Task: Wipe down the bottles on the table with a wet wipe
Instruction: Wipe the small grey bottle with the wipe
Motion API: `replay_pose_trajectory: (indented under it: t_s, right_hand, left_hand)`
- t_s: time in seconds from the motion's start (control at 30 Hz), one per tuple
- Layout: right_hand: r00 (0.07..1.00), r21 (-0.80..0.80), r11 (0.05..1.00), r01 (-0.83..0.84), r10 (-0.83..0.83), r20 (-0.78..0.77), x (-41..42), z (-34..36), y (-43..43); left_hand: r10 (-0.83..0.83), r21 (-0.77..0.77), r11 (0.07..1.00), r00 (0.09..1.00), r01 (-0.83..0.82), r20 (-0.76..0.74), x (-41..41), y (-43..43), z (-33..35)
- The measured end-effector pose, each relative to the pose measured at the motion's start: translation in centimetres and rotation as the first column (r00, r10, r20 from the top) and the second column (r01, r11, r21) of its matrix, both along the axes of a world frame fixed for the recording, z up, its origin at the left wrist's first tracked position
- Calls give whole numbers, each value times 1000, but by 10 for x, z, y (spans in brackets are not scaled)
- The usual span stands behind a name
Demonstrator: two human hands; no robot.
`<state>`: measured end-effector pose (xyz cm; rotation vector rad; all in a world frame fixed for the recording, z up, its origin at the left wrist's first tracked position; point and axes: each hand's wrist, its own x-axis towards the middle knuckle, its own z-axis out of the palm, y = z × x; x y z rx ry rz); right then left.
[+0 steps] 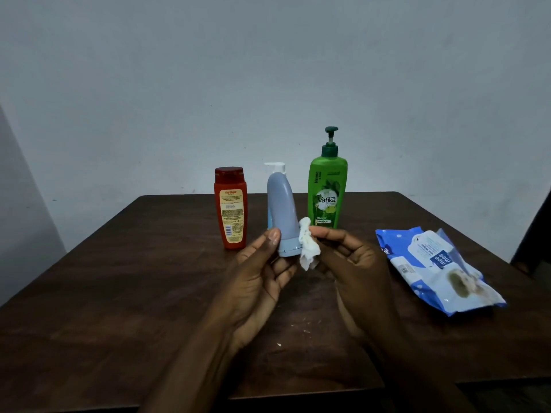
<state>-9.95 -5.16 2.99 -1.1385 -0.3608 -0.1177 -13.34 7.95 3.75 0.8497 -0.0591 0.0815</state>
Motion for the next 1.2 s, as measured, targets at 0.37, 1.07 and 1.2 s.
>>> replay_pose_trajectory:
  t_s: [0.37, 1.07, 1.2]
  right_hand:
    - [881, 236, 937, -256, 326, -341, 8, 5, -6]
    - [644, -272, 769, 578, -226, 731, 0, -8, -11]
    - [936, -170, 959, 227, -167, 309, 0, -4, -2]
  left_hand:
    - [-102, -229, 968, 994, 107, 36, 8, -3, -17]
    - [76, -393, 909, 983, -138, -168, -2, -21, -9]
    - [87, -368, 920, 985, -137, -150, -4, -20, -7]
